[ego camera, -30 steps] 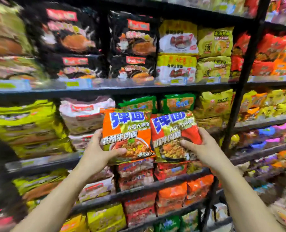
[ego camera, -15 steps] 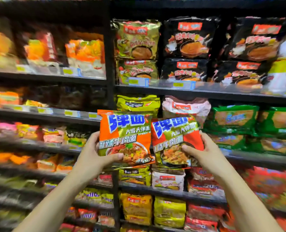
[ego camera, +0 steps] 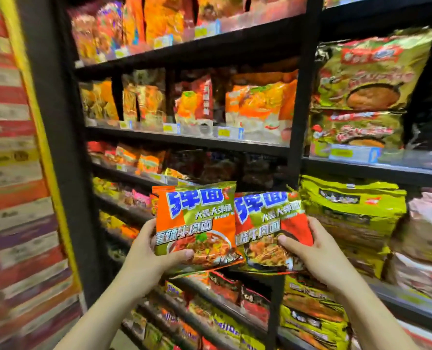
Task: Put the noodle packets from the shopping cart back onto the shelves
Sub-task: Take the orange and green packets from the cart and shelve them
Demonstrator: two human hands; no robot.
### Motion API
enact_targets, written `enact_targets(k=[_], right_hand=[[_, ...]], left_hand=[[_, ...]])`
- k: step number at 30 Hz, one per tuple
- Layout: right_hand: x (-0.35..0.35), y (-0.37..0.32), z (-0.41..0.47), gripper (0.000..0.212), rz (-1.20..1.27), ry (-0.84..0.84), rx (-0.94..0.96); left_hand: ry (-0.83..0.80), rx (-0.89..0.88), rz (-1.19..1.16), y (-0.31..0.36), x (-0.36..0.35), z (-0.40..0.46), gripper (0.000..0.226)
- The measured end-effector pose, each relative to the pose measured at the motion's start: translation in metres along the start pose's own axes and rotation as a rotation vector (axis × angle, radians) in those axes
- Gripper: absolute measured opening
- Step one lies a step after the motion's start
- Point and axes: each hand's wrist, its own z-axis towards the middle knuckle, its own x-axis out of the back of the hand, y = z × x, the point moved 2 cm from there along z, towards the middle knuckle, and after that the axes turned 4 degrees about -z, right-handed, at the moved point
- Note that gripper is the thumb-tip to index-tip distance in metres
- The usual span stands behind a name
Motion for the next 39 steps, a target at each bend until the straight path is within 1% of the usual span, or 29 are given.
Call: enact_targets(k=[5,10,15,19,22,24,27,34,37,39], right_hand=[[-0.063,-0.005,0.077,0.042,0.062,-0.09,0.036],[-0.118,-0.006,0.151,0.049,0.089,-0.168,0.057],[-0.163,-0.009,0.2,0.054,0.073,-0.192,0.076],[-0.193,-0.013,0.229,0.05,0.051,-0.224,0.079],[-0.214,-0.013,0.247,0.049,0.022,-0.238,0.073],[-0.23,-0.015,0.258,0.05,0.008,-0.217,0.068],[-0.253,-0.023,0.272,0.045,-0.01,-0.181,0.056],[-0.311,-0.05,0.314,0.047,-0.051,0.025,0.012],[-0.329,-0.058,0.332,0.041,-0.018,0.117,-0.017],[-0.34,-0.061,0.342,0.042,0.002,0.17,-0.043]], left_hand=[[0.089,0.036,0.007,-0.012,0.044,0.057,0.08],[0.162,0.033,0.035,-0.021,0.076,0.109,0.08],[0.237,0.027,0.043,-0.033,0.1,0.145,0.074],[0.25,0.049,0.021,-0.047,0.122,0.172,0.071],[0.238,0.063,0.012,-0.061,0.142,0.195,0.074],[0.219,0.071,0.004,-0.071,0.159,0.214,0.076],[0.174,0.068,-0.017,-0.082,0.185,0.246,0.076],[0.028,0.012,-0.049,-0.087,0.259,0.331,0.074],[-0.023,-0.019,-0.074,-0.083,0.287,0.362,0.078],[-0.067,-0.038,-0.085,-0.081,0.303,0.38,0.087]])
